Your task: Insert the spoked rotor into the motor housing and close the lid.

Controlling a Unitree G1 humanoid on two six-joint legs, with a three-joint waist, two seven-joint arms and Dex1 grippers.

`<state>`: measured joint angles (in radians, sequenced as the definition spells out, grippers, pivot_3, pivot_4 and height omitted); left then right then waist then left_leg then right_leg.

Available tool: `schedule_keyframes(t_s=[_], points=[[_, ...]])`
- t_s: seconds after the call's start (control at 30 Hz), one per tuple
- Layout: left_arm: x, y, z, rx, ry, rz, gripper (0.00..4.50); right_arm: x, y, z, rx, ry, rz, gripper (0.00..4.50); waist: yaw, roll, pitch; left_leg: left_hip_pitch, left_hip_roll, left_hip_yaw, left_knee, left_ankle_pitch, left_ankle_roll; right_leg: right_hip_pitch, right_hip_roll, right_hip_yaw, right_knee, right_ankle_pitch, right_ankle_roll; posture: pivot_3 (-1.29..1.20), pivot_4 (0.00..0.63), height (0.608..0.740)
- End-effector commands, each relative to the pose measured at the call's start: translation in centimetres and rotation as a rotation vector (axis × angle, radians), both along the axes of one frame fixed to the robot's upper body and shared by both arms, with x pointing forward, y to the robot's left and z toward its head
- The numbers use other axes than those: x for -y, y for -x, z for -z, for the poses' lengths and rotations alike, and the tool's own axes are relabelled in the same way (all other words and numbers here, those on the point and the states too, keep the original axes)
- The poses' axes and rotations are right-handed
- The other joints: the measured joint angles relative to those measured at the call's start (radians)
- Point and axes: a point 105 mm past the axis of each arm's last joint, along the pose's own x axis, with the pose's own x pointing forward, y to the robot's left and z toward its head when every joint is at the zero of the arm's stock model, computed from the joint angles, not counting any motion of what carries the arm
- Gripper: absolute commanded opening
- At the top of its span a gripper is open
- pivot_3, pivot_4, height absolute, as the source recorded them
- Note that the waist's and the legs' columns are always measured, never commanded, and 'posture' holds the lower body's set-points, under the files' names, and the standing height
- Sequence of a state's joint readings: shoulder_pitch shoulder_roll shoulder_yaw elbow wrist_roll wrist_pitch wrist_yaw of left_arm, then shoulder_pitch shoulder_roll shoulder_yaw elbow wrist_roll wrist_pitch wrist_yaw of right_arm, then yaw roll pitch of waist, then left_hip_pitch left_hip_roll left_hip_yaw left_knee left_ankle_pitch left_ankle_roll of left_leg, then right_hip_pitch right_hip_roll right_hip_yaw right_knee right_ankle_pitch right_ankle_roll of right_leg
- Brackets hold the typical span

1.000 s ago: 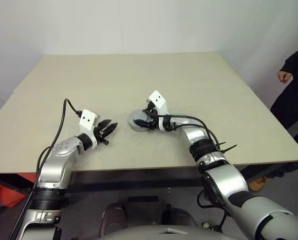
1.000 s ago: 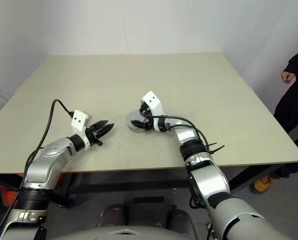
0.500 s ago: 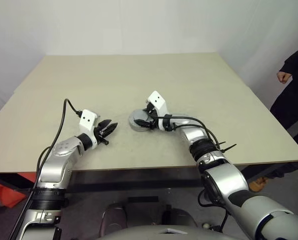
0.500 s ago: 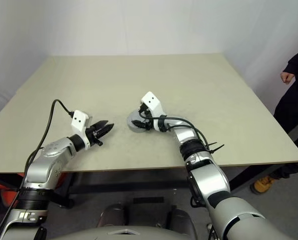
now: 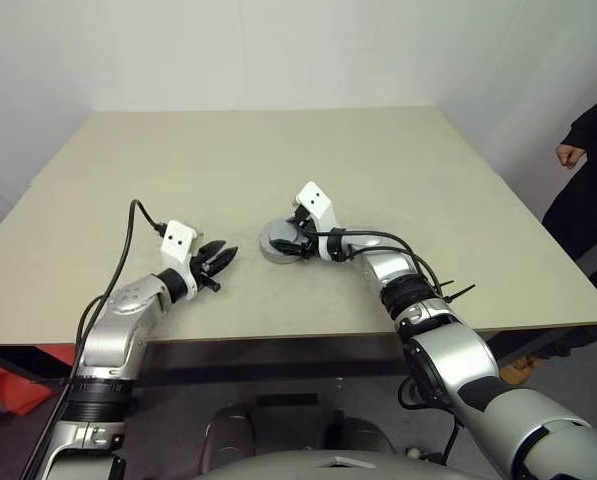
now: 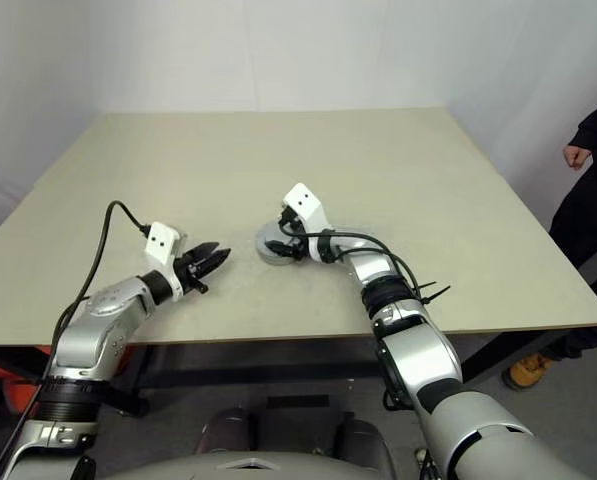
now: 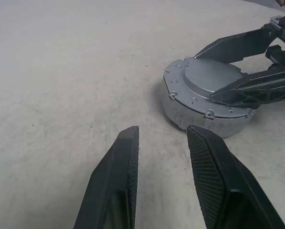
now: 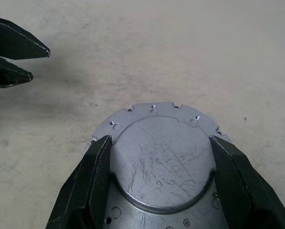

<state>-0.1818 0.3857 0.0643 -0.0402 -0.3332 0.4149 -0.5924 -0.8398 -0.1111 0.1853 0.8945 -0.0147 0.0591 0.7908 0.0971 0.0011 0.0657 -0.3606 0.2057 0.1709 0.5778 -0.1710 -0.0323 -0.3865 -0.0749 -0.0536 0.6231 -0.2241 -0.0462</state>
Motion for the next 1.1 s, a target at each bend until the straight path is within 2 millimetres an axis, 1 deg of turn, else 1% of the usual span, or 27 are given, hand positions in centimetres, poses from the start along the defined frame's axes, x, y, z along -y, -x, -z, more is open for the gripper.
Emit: schedule_keyframes(t_s=[0.03, 0.1, 0.2, 0.3, 0.37, 0.47, 0.6, 0.63, 0.7, 0.8, 0.9, 1.1], points=[[0.4, 0.0, -1.2, 0.046, 0.001, 0.010, 1.69, 2.3, 1.1, 4.1, -0.115, 0.126, 0.022, 3.09, 0.001, 0.000, -0.001, 0.001, 0.000, 0.000, 0.000, 0.000, 0.000, 0.001, 0.000, 0.000, 0.000, 0.000, 0.000, 0.00, 0.000, 0.740], [0.4, -0.1, -1.2, 0.045, 0.002, 0.009, 1.69, 2.5, 1.2, 4.4, -0.127, 0.134, 0.022, 3.09, 0.001, 0.000, -0.002, 0.002, 0.000, 0.000, 0.000, 0.000, 0.000, 0.002, 0.000, 0.000, -0.001, 0.000, 0.000, 0.00, 0.000, 0.740], [0.4, -0.1, -1.2, 0.045, 0.006, 0.007, 1.69, 3.1, 1.8, 5.8, -0.165, 0.178, 0.021, 3.09, 0.001, 0.001, -0.005, 0.002, 0.000, 0.000, 0.000, -0.001, 0.001, 0.003, 0.000, 0.000, -0.001, 0.000, 0.000, 0.00, 0.000, 0.740], [0.5, -0.2, -1.3, 0.045, 0.023, 0.004, 1.69, 3.1, 1.9, 5.9, -0.171, 0.180, 0.018, 3.09, 0.002, 0.004, -0.009, 0.002, -0.001, 0.000, 0.000, -0.002, 0.002, 0.004, -0.001, 0.000, -0.002, 0.000, 0.001, 0.00, 0.000, 0.740], [1.0, -0.4, -1.9, 0.044, 0.074, 0.000, 1.69, 3.2, 1.9, 5.8, -0.168, 0.181, 0.019, 3.09, 0.002, 0.006, -0.011, 0.002, -0.001, 0.000, 0.000, -0.002, 0.004, 0.004, -0.001, 0.000, -0.003, 0.000, 0.001, 0.00, 0.000, 0.740], [1.8, -1.4, -2.4, 0.017, 0.152, -0.014, 1.69, 3.2, 1.7, 5.6, -0.161, 0.181, 0.023, 3.09, 0.004, 0.007, -0.012, 0.003, -0.002, 0.000, 0.000, -0.003, 0.004, 0.005, -0.002, 0.000, -0.003, -0.001, 0.001, 0.00, 0.000, 0.740], [3.3, -3.6, -2.4, -0.059, 0.264, -0.047, 1.69, 3.0, 1.5, 5.3, -0.150, 0.178, 0.022, 3.09, 0.006, 0.008, -0.012, 0.004, -0.002, 0.000, 0.000, -0.003, 0.004, 0.008, -0.002, 0.000, -0.003, -0.001, 0.001, 0.00, 0.000, 0.740], [3.7, -4.2, -2.3, -0.084, 0.299, -0.053, 1.50, 2.9, 1.4, 5.2, -0.147, 0.177, 0.022, 3.09, 0.005, 0.008, -0.012, 0.005, -0.002, 0.000, 0.000, -0.003, 0.004, 0.010, -0.002, 0.000, -0.004, -0.001, 0.002, 0.00, 0.000, 0.740], [4.4, -5.2, -2.2, -0.127, 0.354, -0.056, 1.09, 2.7, 1.3, 5.0, -0.141, 0.172, 0.024, 3.09, 0.005, 0.009, -0.013, 0.009, -0.002, 0.000, 0.000, -0.003, 0.005, 0.013, -0.002, 0.000, -0.005, -0.005, 0.008, 0.00, 0.000, 0.740], [5.2, -6.2, -1.2, -0.200, 0.387, -0.058, 0.08, 2.5, 1.2, 4.7, -0.132, 0.163, 0.025, 3.09, 0.002, 0.009, -0.013, 0.010, -0.003, 0.000, -0.001, -0.004, 0.007, 0.015, -0.002, 0.000, -0.007, -0.006, 0.009, 0.00, 0.000, 0.740], [5.6, -6.4, -0.3, -0.255, 0.395, -0.046, 0.03, 2.5, 1.0, 4.5, -0.125, 0.159, 0.032, 3.09, 0.001, 0.009, -0.013, 0.010, -0.002, 0.000, -0.002, -0.005, 0.007, 0.015, -0.002, 0.000, -0.008, -0.005, 0.008, 0.00, 0.000, 0.740], [5.7, -5.5, 0.3, -0.317, 0.418, -0.009, 0.03, 2.8, 0.8, 4.4, -0.119, 0.153, 0.050, 3.09, 0.002, 0.009, -0.013, 0.010, -0.002, 0.000, -0.002, -0.005, 0.007, 0.015, -0.002, 0.000, -0.009, -0.005, 0.009, 0.00, 0.000, 0.740]])
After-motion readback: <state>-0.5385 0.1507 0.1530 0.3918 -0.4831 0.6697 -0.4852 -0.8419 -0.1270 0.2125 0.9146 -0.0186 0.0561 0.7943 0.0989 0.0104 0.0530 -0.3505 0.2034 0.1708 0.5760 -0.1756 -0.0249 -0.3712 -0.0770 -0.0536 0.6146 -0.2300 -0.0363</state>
